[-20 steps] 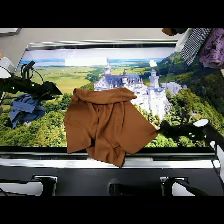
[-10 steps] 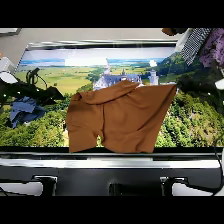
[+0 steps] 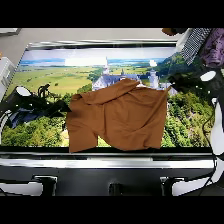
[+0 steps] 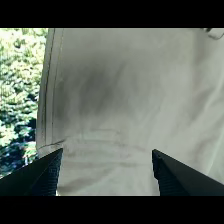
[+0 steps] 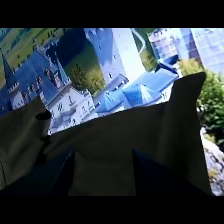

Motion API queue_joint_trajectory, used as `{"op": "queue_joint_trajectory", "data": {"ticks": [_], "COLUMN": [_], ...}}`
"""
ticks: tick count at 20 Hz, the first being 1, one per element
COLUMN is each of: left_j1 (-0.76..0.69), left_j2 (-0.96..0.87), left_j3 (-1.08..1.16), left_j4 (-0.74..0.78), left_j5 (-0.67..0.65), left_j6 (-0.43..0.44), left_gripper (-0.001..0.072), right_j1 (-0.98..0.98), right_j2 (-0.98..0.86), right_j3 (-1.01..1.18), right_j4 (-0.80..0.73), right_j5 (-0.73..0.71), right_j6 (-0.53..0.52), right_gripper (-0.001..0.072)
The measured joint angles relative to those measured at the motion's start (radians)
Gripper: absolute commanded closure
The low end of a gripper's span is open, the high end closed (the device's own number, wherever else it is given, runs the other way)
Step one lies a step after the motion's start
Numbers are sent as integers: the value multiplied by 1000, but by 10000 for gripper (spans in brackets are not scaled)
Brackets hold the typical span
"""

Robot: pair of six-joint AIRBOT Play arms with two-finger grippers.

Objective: Fold the clothes and pants, and hang the long-sleeved shirts on hangers.

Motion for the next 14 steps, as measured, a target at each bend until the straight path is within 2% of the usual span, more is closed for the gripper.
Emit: {"op": "queue_joint_trajectory", "data": {"ticks": [4, 8, 9, 14], "left_j1": [25, 46, 48, 53], "left_j2": [34, 100, 110, 137], "left_j3": [-31, -129, -157, -258], "left_j4": [1, -5, -8, -53], "left_j5": [-35, 10, 17, 52], "left_j6": [53, 86, 90, 117], "left_gripper": [73, 72, 72, 73], "right_j1": [-112, -205, -214, -190], "right_j2": [73, 222, 273, 497], "right_j3": [-4, -221, -318, -797], "right_j4": [-17, -32, -32, -10], "right_j5": [238, 418, 435, 387], "right_j6": [-106, -196, -211, -252], "right_gripper": [291, 270, 157, 147]}}
